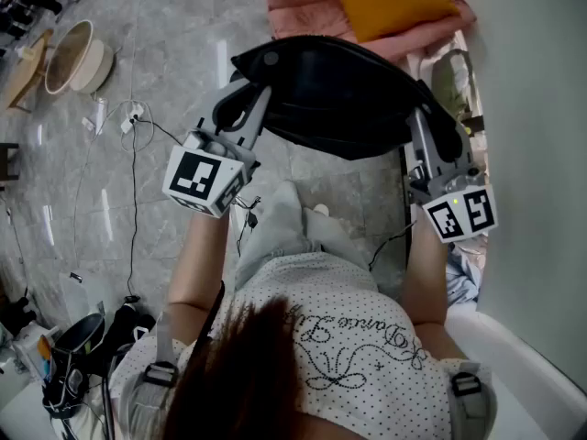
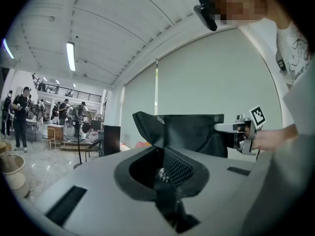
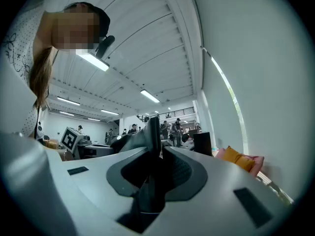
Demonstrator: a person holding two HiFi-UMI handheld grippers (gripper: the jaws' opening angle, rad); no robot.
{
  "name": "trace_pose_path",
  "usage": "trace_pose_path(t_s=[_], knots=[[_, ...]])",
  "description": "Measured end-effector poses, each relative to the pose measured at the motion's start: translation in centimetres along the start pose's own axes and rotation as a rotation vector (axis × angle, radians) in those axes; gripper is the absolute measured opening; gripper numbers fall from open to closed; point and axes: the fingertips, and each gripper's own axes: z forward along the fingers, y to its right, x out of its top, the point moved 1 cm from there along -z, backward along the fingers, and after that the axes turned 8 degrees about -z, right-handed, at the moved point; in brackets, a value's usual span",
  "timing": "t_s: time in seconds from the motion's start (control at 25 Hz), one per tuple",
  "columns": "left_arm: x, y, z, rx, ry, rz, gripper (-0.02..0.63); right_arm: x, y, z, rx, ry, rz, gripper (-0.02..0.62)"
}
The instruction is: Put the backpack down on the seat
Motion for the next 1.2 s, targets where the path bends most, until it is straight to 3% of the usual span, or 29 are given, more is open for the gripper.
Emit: trace_pose_path(t_s=[0.68, 1.2], knots=[[0.8, 6.7, 0.4, 0.016, 0.028, 0.026, 0.038, 2.3, 3.1, -5.3, 0.017, 0.031, -0.013, 0.091], [2.3, 2.6, 6.3, -0.008, 0.048, 0.035, 0.038, 2.3, 7.0, 0.0, -0.004, 0.063, -0.017, 0.091]])
